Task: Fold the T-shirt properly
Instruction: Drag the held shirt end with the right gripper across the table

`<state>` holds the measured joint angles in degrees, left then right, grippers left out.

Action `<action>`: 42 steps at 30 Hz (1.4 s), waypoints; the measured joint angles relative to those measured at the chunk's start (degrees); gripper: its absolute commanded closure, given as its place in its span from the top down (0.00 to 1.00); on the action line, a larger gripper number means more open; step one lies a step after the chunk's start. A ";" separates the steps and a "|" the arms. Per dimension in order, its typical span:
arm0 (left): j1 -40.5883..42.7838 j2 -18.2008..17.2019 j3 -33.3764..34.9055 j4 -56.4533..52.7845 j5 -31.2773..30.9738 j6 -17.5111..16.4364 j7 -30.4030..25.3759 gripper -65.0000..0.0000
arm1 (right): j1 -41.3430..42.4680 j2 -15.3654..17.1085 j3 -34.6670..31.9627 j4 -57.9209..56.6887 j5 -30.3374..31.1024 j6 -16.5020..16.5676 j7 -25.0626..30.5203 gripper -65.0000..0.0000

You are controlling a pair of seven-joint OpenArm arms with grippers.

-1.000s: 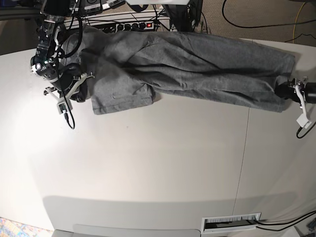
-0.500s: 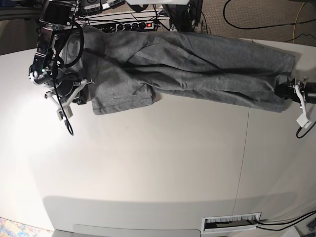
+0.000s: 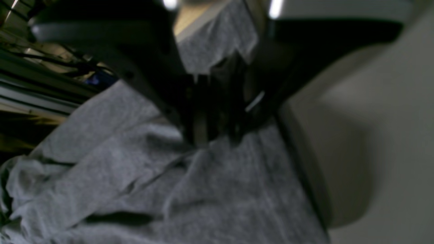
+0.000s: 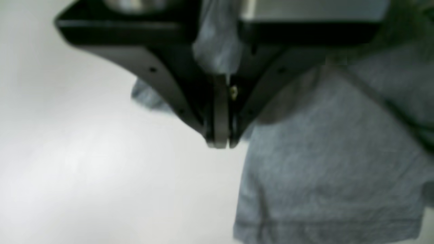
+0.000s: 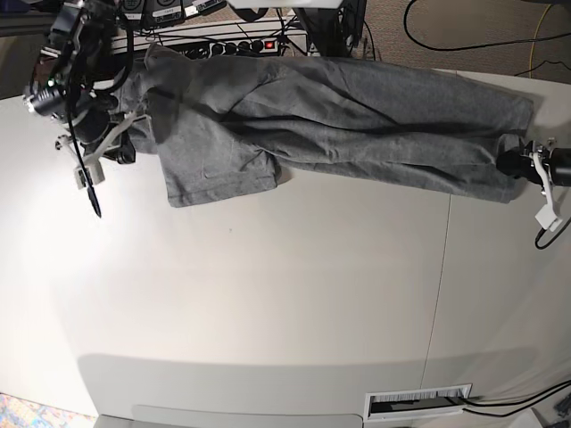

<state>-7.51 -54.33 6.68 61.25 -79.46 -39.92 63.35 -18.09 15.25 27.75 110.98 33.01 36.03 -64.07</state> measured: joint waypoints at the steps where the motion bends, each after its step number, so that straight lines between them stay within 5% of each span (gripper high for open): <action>1: 0.00 0.00 0.00 0.00 0.02 0.00 0.00 0.15 | -1.16 0.00 0.44 0.68 -0.04 0.02 0.22 0.00; 11: 0.00 0.00 0.00 -0.02 -0.07 0.00 0.02 0.15 | -4.90 -0.02 0.70 -7.72 -8.09 0.04 7.82 0.00; 18: 0.00 0.00 0.00 -0.02 -0.07 0.00 0.00 0.15 | -3.82 0.04 0.92 -15.32 -6.27 0.39 17.64 0.00; 28: 0.00 0.02 0.00 -0.02 -0.07 0.00 0.00 0.15 | 7.45 0.13 0.66 -25.49 -6.29 0.92 18.71 0.00; 39: 0.00 0.04 0.00 -0.02 -0.02 0.00 -2.69 0.15 | 14.93 0.42 -12.26 -28.26 -16.74 -0.17 24.04 0.00; 42: 0.00 0.22 0.00 -0.02 4.68 0.02 -7.17 0.15 | 16.09 0.37 -12.55 -28.50 -18.21 0.04 23.65 0.00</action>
<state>-7.51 -54.11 6.68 61.23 -74.78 -39.90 56.18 -2.00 15.62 15.20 82.48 14.81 36.07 -40.42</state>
